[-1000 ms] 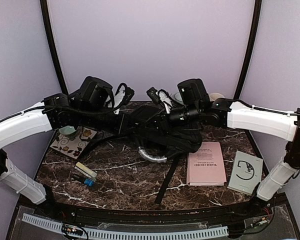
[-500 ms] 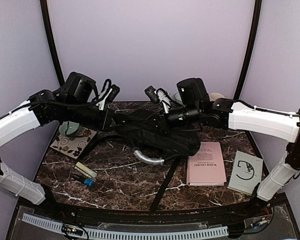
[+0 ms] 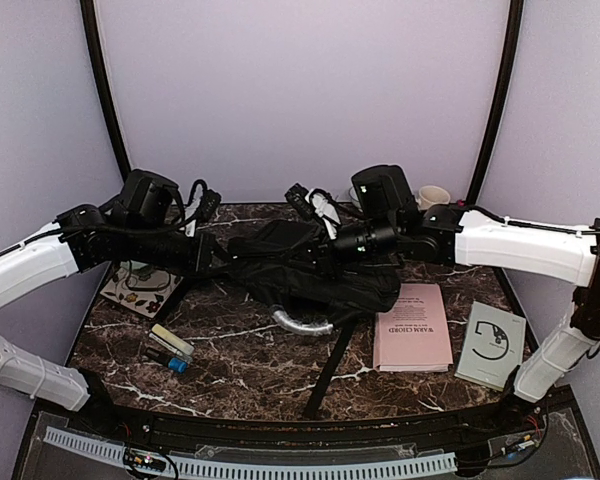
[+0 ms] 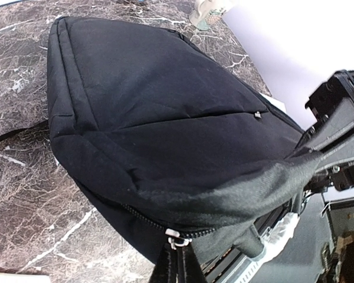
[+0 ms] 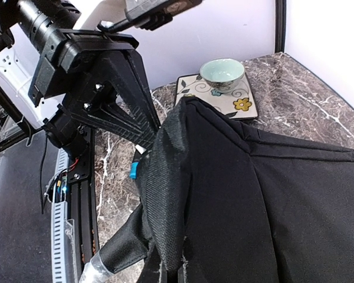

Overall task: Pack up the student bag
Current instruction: Unzip the largest pocket of the student bag, then put down the student bag at the center of the board.

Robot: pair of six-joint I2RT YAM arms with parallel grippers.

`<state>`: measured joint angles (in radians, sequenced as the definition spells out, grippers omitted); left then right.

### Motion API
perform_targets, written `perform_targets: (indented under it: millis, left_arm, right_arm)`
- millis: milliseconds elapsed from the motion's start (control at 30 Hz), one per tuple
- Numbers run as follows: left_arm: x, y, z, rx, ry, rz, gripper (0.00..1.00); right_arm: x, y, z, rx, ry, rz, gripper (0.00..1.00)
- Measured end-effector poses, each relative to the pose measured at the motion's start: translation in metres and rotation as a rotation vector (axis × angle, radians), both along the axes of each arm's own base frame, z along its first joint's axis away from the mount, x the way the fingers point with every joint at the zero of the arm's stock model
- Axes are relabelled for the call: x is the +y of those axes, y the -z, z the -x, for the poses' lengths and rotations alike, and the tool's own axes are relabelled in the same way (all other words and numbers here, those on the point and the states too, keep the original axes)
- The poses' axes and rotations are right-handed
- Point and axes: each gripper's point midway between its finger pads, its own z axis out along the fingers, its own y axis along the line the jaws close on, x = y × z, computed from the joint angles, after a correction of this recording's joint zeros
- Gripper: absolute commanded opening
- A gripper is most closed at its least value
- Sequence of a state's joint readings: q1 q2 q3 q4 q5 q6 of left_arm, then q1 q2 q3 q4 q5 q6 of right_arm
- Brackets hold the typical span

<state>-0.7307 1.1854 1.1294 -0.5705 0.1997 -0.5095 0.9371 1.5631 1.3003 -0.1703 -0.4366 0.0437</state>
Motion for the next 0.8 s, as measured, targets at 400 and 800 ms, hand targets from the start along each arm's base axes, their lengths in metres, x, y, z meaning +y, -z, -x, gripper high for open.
perform_targets:
  millis: [400,800]
  left_arm:
    - [-0.006,0.011,-0.023,0.065,-0.023,0.091,0.00]
    - [-0.009,0.020,-0.034,0.124,0.024,0.092,0.00]
  right_arm:
    - [-0.003,0.004,-0.011,-0.031,0.050,0.005,0.00]
    - [-0.007,0.016,-0.019,-0.030,0.098,0.017,0.00]
